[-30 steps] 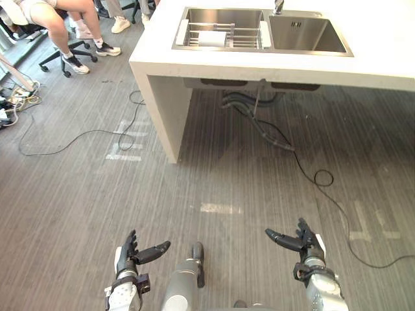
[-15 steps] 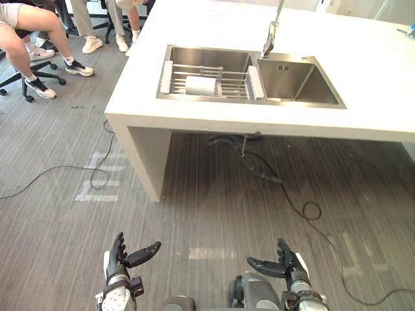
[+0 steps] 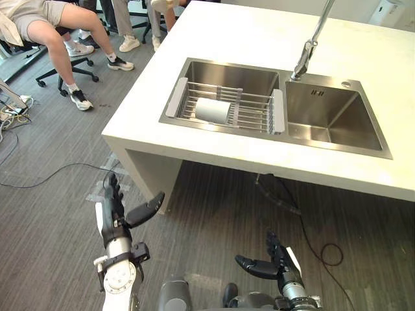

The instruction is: Walk over to the sink, pick up the cup, carry it to the dishwasher, place the cup inside the dishwasher, then close the dishwasher door

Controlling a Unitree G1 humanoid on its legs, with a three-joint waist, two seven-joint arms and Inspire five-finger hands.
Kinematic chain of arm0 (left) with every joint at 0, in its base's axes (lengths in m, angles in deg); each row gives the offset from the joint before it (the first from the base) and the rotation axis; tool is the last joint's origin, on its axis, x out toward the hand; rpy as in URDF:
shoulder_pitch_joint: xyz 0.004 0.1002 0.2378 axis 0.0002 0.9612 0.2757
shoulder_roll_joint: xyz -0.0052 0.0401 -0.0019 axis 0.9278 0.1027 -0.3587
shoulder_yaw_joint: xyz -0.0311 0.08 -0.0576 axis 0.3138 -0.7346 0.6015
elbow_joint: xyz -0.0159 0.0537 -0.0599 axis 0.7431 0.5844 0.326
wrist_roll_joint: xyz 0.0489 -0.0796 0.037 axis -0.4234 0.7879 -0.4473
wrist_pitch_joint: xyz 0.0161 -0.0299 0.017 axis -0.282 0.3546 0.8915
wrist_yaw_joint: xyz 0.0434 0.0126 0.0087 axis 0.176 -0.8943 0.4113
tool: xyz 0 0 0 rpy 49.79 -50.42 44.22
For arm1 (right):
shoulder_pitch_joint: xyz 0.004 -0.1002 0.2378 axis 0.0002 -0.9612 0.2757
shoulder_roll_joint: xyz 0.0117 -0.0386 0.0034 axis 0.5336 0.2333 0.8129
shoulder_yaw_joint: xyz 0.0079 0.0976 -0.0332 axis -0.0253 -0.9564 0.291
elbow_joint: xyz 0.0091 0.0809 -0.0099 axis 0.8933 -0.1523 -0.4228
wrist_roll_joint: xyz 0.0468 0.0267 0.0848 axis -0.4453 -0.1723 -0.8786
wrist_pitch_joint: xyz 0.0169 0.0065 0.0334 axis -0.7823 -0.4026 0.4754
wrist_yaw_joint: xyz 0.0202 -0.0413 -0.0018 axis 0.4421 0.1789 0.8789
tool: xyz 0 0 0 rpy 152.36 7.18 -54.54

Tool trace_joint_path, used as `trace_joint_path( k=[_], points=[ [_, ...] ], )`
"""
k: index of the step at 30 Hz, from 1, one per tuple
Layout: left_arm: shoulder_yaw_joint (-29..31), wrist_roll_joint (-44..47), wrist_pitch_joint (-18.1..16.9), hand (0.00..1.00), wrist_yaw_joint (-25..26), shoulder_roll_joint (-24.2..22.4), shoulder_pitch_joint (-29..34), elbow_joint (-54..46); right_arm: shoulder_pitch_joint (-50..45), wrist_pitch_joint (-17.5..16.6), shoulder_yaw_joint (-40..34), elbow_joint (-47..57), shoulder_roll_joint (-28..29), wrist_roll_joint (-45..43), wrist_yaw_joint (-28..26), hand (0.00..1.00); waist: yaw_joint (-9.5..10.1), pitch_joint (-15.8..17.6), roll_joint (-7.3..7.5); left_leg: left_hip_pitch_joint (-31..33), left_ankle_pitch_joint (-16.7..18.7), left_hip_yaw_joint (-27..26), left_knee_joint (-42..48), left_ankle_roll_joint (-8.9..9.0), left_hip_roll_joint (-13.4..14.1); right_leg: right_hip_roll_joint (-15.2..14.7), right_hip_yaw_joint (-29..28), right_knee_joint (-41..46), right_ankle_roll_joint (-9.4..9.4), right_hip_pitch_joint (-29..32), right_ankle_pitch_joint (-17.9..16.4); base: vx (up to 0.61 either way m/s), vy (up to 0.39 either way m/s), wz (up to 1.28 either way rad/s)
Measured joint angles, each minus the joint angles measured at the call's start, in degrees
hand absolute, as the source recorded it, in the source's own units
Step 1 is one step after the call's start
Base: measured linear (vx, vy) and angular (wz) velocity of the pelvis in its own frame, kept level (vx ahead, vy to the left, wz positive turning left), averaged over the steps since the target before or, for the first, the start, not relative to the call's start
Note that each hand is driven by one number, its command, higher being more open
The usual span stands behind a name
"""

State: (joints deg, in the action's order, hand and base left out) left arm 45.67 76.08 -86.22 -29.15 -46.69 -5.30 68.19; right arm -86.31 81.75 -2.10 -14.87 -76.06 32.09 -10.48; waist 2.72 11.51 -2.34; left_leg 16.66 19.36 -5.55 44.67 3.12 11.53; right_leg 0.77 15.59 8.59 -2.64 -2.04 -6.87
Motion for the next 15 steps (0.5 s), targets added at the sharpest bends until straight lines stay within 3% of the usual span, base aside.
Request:
trace_joint_path(
  k=[2,4,5,8,10,11,13,14,15],
  points=[
    [-0.8,-0.9,-0.2,1.0,0.5,0.0,0.0,-3.6,-1.3,0.0,-0.4,0.1,-0.2,0.1,-0.1,1.0,0.5,-0.1,0.12,0.9,-0.7,0.3,-9.8,0.58,-3.1,-1.9,0.0,-0.2,1.66,-1.2,-1.0,0.36,0.193,0.07],
    [-0.8,-2.4,-0.4,1.0,1.2,0.1,0.1,-7.0,-2.8,0.0,-0.3,0.0,-0.7,0.5,-0.4,1.0,1.06,-0.6,-0.43,0.9,-7.4,1.3,-20.8,0.07,-5.4,-3.0,-0.7,0.4,3.87,-1.7,-2.8,0.29,0.201,-0.1],
    [-0.7,-3.2,-0.7,1.0,2.1,1.2,0.2,-8.6,-3.7,0.5,0.4,-0.6,-0.5,0.6,-0.7,1.0,1.92,-1.5,0.12,-1.2,-12.7,0.4,-23.0,-3.02,-6.6,-4.0,-2.0,1.0,4.67,-2.1,-4.1,0.29,0.178,-0.18],
    [-0.9,-6.1,-0.7,1.0,4.1,4.7,0.5,-14.0,-5.8,0.2,3.9,0.3,-0.2,1.2,-2.6,1.0,1.62,-2.5,2.16,-2.3,-10.5,-0.3,-21.5,-5.15,-8.6,-6.0,-6.2,0.8,4.64,-2.9,-4.1,0.37,0.194,-0.08],
    [-1.7,-8.7,-0.9,1.0,4.4,6.5,0.8,-16.5,-5.9,0.0,4.8,-0.1,0.0,2.4,-3.6,1.0,2.02,-2.5,2.37,-5.2,-7.9,-1.8,-21.6,-5.3,-8.5,-6.7,-7.5,6.1,6.43,-2.3,-5.0,0.24,0.11,-0.39],
    [-2.1,-10.5,-1.6,1.0,4.3,8.0,0.5,-16.8,-5.8,-0.2,4.8,-0.6,-0.1,2.7,-4.2,1.0,1.63,-2.5,2.35,-7.6,-6.5,-2.4,-22.1,-5.22,-8.5,-7.4,-7.4,14.1,8.41,0.1,-5.9,0.17,0.083,-0.4],
    [-2.6,-12.1,-1.8,1.0,4.0,10.9,0.3,-16.8,-5.7,-0.8,4.6,-1.5,-0.5,3.4,-5.0,1.0,-0.02,-2.7,2.7,-12.0,-5.2,-3.4,-23.7,-5.51,-8.3,-9.9,-6.6,30.4,11.94,5.8,-3.4,0.17,0.073,-0.27],
    [-2.5,-12.2,-1.8,1.0,3.9,11.5,0.2,-16.7,-5.7,-1.1,4.6,-1.6,-0.5,3.5,-5.2,1.0,-0.76,-2.6,2.52,-12.9,-5.0,-3.4,-24.1,-5.67,-8.2,-10.7,-6.0,33.3,11.52,6.6,-3.8,0.16,0.027,-0.04],
    [-2.5,-13.0,-1.8,1.0,3.6,12.0,-0.2,-16.7,-5.6,-1.5,4.6,-1.6,-0.4,3.5,-5.5,1.0,-1.73,-2.8,2.77,-14.8,-4.8,-3.5,-25.1,-5.63,-7.9,-11.0,-4.8,36.3,9.2,8.1,-5.4,0.16,-0.003,0.02]
  ],
)
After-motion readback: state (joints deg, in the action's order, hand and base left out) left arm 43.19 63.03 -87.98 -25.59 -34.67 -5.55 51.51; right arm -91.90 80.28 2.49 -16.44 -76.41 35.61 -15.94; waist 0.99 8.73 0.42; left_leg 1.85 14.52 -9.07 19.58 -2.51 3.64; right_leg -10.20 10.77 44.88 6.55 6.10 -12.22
